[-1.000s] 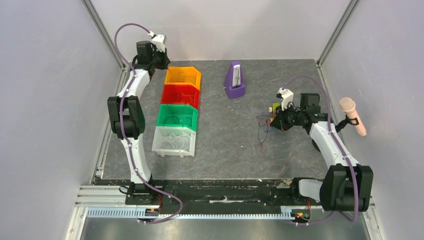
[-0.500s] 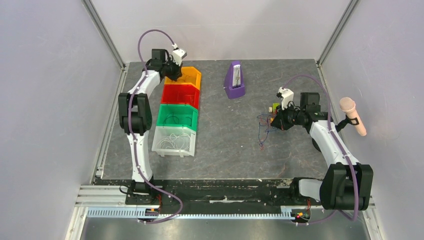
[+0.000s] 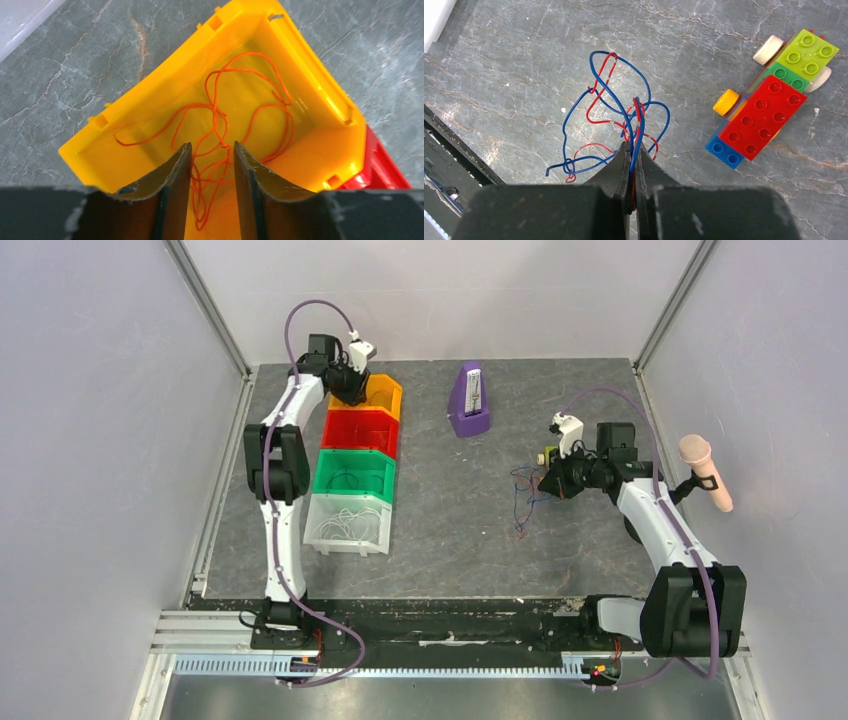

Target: Untangle the cables

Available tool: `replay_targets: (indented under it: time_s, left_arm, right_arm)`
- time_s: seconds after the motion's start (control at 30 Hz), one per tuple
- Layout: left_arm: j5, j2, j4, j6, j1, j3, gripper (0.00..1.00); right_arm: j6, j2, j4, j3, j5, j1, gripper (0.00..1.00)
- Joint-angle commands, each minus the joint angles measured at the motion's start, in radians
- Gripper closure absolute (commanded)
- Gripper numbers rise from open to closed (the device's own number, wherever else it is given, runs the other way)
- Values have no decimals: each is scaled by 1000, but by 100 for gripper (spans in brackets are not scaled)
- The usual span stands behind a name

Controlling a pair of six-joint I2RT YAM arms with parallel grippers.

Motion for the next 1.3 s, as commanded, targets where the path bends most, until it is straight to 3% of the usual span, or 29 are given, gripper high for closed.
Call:
replay_targets:
  time_s: [0.0, 0.1, 0.3, 0.37, 0.47, 0.6, 0.8, 1.03, 1.27]
  left_arm:
    - [21, -150, -27, -56, -3, 86, 50]
    - [31, -210, -30, -74, -3, 102, 39]
    - [69, -317, -133, -73, 0, 101, 26]
    - [199, -389, -159, -79, 21, 35, 24]
    - [447, -554, -139, -80, 33, -182, 23]
    - [651, -775, 15, -222, 0, -523, 23]
    - [660, -1057, 413, -577, -130, -1006, 29]
    - [659, -1072, 711, -898, -203, -1147, 41]
    - [598, -1024, 806, -1033, -314, -1124, 35]
  right_arm:
    - [10, 13, 42, 35, -24, 12, 100]
    - [14, 18, 62, 35, -39, 15, 100]
    - [34, 26, 118, 29, -76, 53, 100]
    - [50, 24, 142, 31, -99, 70, 100]
    - [116, 11, 201, 32, -152, 95, 100]
    - [242, -17, 313, 34, -208, 124, 100]
    - [421, -65, 496, 4, -309, 154, 100]
    - [663, -112, 800, -54, -448, 199, 100]
    - [683, -134, 820, -39, -394, 273, 100]
